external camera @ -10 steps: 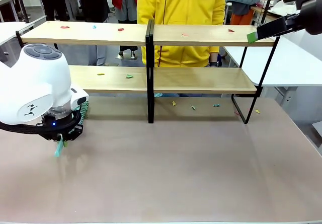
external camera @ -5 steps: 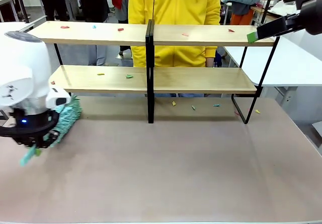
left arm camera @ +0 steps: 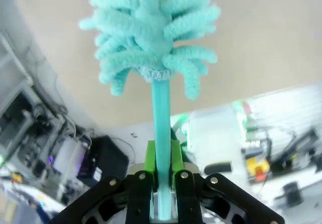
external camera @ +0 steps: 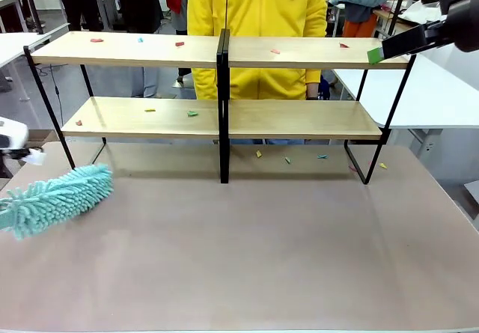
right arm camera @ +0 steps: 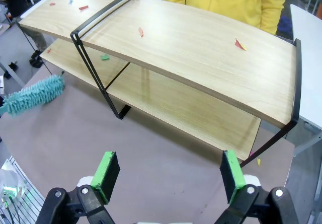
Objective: Clean the shelves.
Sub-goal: Clean a randomly selected level of the Shelf with the Duster.
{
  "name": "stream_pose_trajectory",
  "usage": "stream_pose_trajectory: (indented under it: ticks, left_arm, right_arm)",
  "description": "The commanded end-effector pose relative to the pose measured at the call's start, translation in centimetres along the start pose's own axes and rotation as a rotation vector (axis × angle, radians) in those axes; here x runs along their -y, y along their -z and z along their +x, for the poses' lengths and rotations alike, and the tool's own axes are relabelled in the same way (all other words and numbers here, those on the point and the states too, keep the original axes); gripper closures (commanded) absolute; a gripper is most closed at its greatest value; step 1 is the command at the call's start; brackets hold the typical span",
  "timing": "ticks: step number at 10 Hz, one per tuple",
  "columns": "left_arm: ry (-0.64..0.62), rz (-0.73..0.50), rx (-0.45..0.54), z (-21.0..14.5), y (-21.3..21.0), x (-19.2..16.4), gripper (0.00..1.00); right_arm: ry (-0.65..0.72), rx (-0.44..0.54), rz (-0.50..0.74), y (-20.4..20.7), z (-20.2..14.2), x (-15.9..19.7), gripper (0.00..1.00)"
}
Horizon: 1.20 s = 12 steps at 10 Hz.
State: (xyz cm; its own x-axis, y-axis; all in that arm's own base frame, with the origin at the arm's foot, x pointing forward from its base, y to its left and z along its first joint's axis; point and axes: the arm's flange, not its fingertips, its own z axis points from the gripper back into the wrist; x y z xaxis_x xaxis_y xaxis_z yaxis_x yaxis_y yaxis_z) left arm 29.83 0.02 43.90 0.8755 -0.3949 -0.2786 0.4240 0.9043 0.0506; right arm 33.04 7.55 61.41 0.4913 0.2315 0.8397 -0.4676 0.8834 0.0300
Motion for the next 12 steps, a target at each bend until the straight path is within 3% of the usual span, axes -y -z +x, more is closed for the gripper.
stream_pose_trajectory:
  ticks: [1, 3, 6, 9, 10, 12]
  left_arm:
    - [0.130, -0.091, 0.080, -5.7, 1.9, -0.5, 0.87]
    - [0.154, -0.180, 0.286, -8.3, -0.3, -1.5, 0.87]
    - [0.320, -0.338, 0.476, -9.3, -2.0, -2.2, 0.87]
    - [0.524, -0.343, 0.422, -8.4, -2.3, -1.0, 0.87]
    - [0.366, -0.326, 0.480, -8.8, -4.9, -2.1, 0.87]
    - [0.366, -0.326, 0.480, -8.8, -4.9, -2.1, 0.87]
  right_arm:
    - [-0.001, 0.000, 0.001, 0.0, 0.1, 0.1, 0.00]
    - [-0.001, 0.000, 0.001, 0.0, 0.1, 0.1, 0.00]
    - [-0.001, 0.000, 0.001, 0.0, 0.1, 0.1, 0.00]
    - [-0.001, 0.000, 0.001, 0.0, 0.1, 0.1, 0.00]
    - [-0.001, 0.000, 0.001, 0.0, 0.1, 0.1, 0.00]
    - [-0.001, 0.000, 0.001, 0.0, 0.1, 0.1, 0.00]
